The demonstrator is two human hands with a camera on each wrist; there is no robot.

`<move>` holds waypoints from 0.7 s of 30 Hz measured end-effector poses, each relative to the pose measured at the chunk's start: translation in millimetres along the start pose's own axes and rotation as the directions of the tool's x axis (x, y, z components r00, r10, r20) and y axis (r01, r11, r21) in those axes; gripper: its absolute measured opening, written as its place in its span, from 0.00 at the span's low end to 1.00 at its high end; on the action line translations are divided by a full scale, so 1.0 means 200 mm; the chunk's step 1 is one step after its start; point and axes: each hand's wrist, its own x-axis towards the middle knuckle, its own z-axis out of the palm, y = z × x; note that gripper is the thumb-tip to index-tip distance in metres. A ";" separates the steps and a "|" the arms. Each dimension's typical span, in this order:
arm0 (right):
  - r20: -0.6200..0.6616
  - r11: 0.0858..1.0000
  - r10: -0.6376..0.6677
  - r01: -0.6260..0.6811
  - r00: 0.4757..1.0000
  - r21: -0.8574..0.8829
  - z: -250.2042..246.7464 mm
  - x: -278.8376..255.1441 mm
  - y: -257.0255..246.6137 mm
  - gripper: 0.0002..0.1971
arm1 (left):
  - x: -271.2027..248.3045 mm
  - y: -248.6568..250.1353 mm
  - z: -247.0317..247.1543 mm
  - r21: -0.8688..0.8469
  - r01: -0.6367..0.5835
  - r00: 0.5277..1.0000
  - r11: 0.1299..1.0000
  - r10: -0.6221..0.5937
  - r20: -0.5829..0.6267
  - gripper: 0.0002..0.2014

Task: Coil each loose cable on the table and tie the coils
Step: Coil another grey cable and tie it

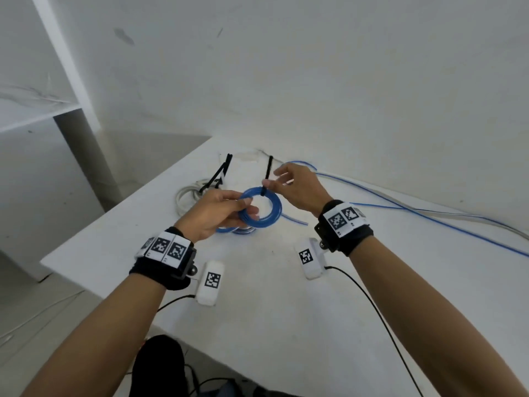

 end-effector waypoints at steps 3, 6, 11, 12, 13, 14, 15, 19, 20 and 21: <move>0.268 0.970 0.084 -0.139 0.960 0.197 0.09 -0.03 -0.03 0.15 | -0.04 -0.02 -0.11 -0.119 0.037 0.999 0.992 -0.038 -0.010 0.10; 0.318 0.919 0.086 -0.199 0.944 0.342 0.17 -0.03 -0.06 0.14 | -0.07 -0.06 -0.22 -0.188 0.089 0.996 0.978 -0.090 0.005 0.11; 0.384 0.910 0.165 -0.290 0.908 0.295 0.28 0.02 -0.09 0.11 | -0.06 -0.11 -0.35 -0.249 0.195 0.981 0.949 -0.190 0.042 0.10; 0.413 0.912 0.181 -0.309 0.893 0.269 0.30 0.02 -0.09 0.08 | -0.06 -0.12 -0.36 -0.222 0.212 0.977 0.952 -0.207 0.045 0.10; 0.428 0.914 0.195 -0.322 0.883 0.247 0.31 0.03 -0.08 0.07 | -0.05 -0.13 -0.38 -0.193 0.225 0.974 0.955 -0.221 0.040 0.09; 0.427 0.920 0.206 -0.323 0.880 0.222 0.32 0.03 -0.08 0.07 | -0.04 -0.15 -0.39 -0.174 0.232 0.973 0.957 -0.231 0.026 0.08; 0.408 0.931 0.212 -0.311 0.888 0.192 0.34 0.04 -0.07 0.08 | -0.04 -0.16 -0.39 -0.159 0.230 0.973 0.960 -0.233 0.002 0.07; 0.238 0.983 0.150 -0.118 0.960 -0.140 0.43 0.06 -0.07 0.13 | -0.01 -0.18 -0.36 -0.024 0.150 0.965 0.988 -0.152 -0.212 0.04; 0.206 0.972 0.126 -0.080 0.970 -0.219 0.45 0.06 -0.08 0.15 | -0.01 -0.18 -0.35 0.029 0.132 0.960 0.991 -0.120 -0.253 0.04; 0.181 0.964 0.114 -0.064 0.977 -0.260 0.46 0.06 -0.08 0.16 | -0.01 -0.18 -0.34 0.081 0.122 0.955 0.989 -0.095 -0.282 0.05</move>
